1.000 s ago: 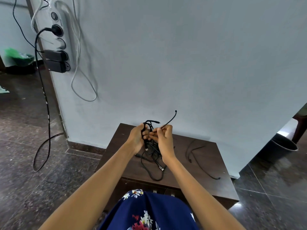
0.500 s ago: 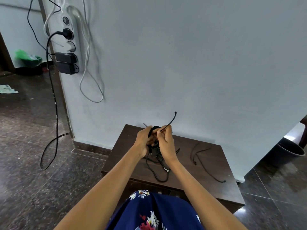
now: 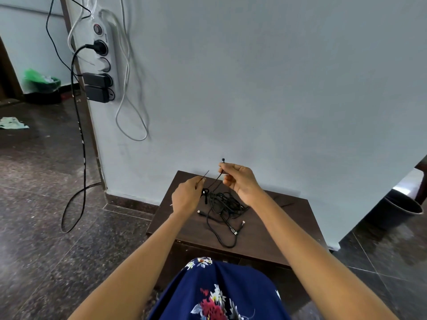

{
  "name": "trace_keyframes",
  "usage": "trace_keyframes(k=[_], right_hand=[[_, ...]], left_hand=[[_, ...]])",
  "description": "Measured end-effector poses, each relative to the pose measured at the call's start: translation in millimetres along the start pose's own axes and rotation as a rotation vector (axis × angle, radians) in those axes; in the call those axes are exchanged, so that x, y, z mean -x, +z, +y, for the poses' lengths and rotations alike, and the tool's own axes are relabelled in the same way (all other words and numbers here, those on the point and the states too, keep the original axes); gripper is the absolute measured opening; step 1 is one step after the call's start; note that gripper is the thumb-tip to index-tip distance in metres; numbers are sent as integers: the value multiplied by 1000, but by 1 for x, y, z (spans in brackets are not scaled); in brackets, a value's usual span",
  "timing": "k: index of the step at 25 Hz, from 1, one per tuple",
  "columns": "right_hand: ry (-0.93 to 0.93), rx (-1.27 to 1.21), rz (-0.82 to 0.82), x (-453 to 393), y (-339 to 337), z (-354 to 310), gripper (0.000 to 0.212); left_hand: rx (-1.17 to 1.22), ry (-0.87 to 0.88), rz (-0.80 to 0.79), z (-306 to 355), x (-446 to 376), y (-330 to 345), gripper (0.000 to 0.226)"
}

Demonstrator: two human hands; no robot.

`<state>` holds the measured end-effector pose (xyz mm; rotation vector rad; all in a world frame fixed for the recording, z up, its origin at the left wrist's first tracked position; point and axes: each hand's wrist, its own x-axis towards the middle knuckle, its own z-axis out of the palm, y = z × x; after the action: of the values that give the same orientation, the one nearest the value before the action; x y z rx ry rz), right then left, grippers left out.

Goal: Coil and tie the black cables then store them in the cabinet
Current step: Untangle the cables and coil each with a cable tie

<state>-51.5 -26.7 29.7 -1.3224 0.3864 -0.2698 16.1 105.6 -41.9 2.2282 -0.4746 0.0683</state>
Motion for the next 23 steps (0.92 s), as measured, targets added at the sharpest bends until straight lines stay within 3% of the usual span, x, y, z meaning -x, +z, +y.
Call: trace_keyframes(k=[2, 4, 6, 9, 12, 16, 20, 23], right_hand=[[110, 13, -40, 0, -5, -12, 6], [193, 210, -104, 3, -9, -20, 10], [236, 446, -165, 6, -7, -22, 19], [209, 651, -132, 9, 5, -16, 23], [252, 430, -161, 11, 6, -10, 15], [287, 221, -156, 13, -3, -3, 14], [303, 327, -147, 14, 2, 3, 5], [259, 390, -123, 14, 4, 9, 8]], left_hand=[[-220, 180, 38, -4, 3, -3, 32], [-445, 340, 42, -8, 5, -6, 33], [-575, 416, 46, -9, 7, -10, 32], [-622, 448, 57, -4, 9, -12, 35], [-604, 406, 82, 3, 10, -22, 31], [-743, 476, 137, 1, 12, -29, 25], [-822, 562, 18, 3, 10, -24, 38], [-678, 447, 53, 7, 12, -18, 36]])
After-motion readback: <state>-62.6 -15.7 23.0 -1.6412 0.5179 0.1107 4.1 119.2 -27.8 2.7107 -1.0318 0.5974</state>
